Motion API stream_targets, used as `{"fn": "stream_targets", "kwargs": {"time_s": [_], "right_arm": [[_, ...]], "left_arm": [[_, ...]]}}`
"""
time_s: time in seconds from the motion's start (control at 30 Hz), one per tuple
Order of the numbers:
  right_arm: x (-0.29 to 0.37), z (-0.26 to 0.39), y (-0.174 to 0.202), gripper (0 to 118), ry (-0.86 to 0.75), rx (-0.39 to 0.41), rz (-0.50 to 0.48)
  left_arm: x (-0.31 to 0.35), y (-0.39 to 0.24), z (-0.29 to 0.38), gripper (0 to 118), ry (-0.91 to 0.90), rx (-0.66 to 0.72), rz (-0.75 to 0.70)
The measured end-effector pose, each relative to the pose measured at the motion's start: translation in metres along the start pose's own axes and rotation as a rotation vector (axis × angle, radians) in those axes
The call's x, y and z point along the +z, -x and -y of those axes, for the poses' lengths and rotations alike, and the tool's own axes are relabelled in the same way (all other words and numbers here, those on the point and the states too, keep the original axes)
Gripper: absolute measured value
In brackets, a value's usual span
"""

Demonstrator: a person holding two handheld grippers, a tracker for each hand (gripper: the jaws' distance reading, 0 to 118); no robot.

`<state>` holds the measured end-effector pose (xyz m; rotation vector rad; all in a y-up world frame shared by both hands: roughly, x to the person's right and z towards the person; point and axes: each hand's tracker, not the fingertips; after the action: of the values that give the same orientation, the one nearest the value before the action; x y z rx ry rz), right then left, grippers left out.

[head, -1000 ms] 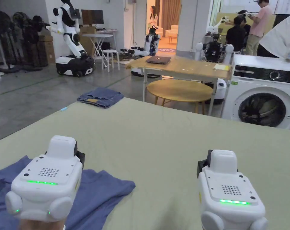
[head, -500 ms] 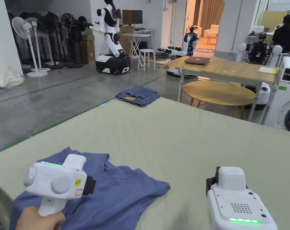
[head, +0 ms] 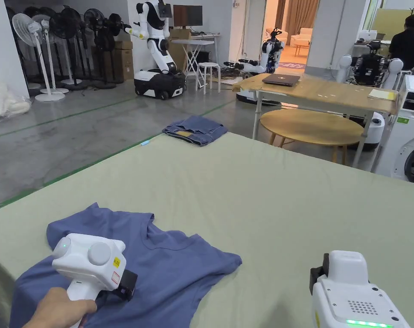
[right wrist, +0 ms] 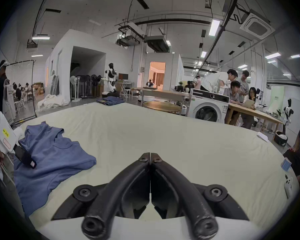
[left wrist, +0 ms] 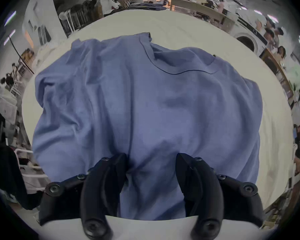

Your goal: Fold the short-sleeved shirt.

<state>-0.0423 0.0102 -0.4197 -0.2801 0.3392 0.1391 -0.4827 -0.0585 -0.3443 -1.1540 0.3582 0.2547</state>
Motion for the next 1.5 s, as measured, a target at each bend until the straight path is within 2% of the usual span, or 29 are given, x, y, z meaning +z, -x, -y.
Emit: {"fn": "stream_targets", "kwargs": {"time_s": [0.03, 0.1, 0.13, 0.27, 0.37, 0.43, 0.47, 0.5, 0.57, 0.83, 1.17, 1.27, 1.5], "right_arm": [[0.001, 0.001, -0.001, 0, 0.001, -0.001, 0.004], [0.001, 0.003, -0.004, 0, 0.004, -0.005, 0.006], [0.001, 0.003, -0.005, 0, 0.005, -0.007, 0.009], [0.003, 0.006, -0.011, 0, 0.012, -0.01, 0.014], [0.007, 0.007, -0.018, 0, 0.007, -0.015, 0.026], [0.008, 0.006, -0.024, 0, 0.005, -0.021, 0.032], [0.009, 0.005, -0.027, 0, 0.005, -0.027, 0.037], [0.009, 0.006, -0.032, 0, 0.002, -0.033, 0.039], [0.013, 0.004, -0.04, 0, -0.009, -0.045, 0.057], [0.04, -0.017, -0.083, 0, -0.093, -0.102, 0.134], [0.081, -0.033, -0.146, 0, -0.168, -0.101, 0.275], [0.096, -0.031, -0.167, 0, -0.169, -0.111, 0.312], [0.131, -0.016, -0.219, 0, -0.151, -0.113, 0.431]], "left_arm": [[0.001, -0.004, 0.003, 44, -0.019, -0.01, -0.014], [0.001, -0.008, 0.009, 5, -0.069, -0.055, 0.005], [0.001, -0.014, 0.012, 0, -0.083, -0.058, 0.014], [0.002, -0.015, 0.019, 0, -0.093, -0.06, -0.011], [0.023, -0.022, 0.026, 0, -0.177, -0.055, 0.002], [0.049, -0.041, 0.035, 0, -0.287, -0.109, -0.014], [0.059, -0.045, 0.034, 0, -0.294, -0.078, -0.029], [0.07, -0.047, 0.033, 0, -0.333, -0.06, 0.037], [0.087, -0.045, 0.019, 0, -0.408, -0.03, 0.054], [0.183, -0.104, -0.021, 0, -0.646, -0.105, 0.16], [0.263, -0.25, -0.062, 0, -0.785, -0.315, 0.403], [0.268, -0.311, -0.063, 0, -0.797, -0.423, 0.452], [0.25, -0.448, -0.04, 0, -0.725, -0.594, 0.675]]}}
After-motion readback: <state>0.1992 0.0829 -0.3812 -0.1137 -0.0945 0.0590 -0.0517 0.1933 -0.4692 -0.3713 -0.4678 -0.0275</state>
